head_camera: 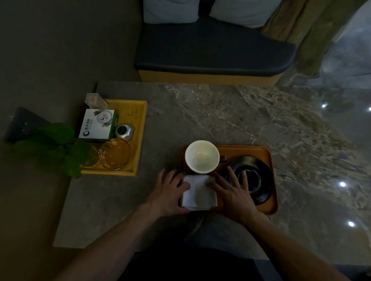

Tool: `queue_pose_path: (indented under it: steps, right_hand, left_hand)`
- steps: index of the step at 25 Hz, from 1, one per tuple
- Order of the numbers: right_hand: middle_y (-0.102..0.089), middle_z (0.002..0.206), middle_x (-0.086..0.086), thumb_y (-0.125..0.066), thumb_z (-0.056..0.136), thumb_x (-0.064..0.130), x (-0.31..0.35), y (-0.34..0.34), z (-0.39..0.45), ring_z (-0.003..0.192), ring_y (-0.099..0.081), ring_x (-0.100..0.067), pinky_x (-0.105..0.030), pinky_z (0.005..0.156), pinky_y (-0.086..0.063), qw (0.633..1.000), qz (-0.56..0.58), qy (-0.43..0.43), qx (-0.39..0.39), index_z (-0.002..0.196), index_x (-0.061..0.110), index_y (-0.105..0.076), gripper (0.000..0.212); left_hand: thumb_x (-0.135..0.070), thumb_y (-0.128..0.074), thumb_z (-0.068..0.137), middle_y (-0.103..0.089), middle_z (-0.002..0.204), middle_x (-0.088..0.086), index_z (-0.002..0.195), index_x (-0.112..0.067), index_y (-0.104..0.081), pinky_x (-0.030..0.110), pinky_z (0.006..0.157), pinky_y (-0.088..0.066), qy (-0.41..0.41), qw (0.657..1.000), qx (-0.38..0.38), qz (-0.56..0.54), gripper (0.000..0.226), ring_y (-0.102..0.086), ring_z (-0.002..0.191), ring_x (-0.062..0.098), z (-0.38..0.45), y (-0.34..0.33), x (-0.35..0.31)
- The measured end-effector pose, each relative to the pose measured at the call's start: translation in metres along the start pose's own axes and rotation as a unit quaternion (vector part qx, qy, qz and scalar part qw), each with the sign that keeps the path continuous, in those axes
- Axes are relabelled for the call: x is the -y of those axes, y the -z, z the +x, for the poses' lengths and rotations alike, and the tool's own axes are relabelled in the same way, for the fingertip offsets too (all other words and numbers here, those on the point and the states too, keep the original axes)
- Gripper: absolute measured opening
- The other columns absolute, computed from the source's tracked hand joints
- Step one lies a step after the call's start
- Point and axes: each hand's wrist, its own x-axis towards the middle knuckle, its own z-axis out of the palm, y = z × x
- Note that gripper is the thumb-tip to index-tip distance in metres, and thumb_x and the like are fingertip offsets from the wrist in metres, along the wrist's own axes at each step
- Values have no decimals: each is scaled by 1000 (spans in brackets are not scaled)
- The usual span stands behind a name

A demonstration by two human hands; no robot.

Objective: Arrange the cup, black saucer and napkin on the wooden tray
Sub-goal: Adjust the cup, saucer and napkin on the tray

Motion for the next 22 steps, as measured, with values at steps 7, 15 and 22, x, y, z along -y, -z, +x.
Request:
queue_pose_path:
  steps: [7, 15, 22]
  right_hand:
    - [-13, 163, 5, -58, 78, 68, -8, -3, -1, 148, 12, -38, -71, 109, 12, 1000, -2, 3, 2, 147, 45, -17, 84]
    - [-10, 164, 4, -57, 80, 66, -6, -1, -6, 147, 12, -39, -71, 108, 12, 1000, 4, -5, -2, 149, 45, -15, 83]
    - [-7, 164, 4, -59, 83, 62, -5, 1, -8, 147, 14, -40, -72, 110, 10, 1000, 9, -9, 8, 150, 44, -10, 85]
  left_hand:
    - [-73, -54, 77, -25, 158, 4, 141, -32, -38, 58, 116, 3, -8, 1000, -15, -16, 77, -11, 147, 27, 0, -2, -3]
    - [-70, -59, 77, -22, 159, 2, 142, -36, -35, 61, 117, 2, 8, 1000, 6, -15, 77, -8, 148, 29, 1, -3, -6]
    - [-69, -58, 78, -20, 160, 1, 143, -37, -32, 61, 117, 3, 16, 999, 8, -29, 77, -7, 148, 29, 0, -5, -5]
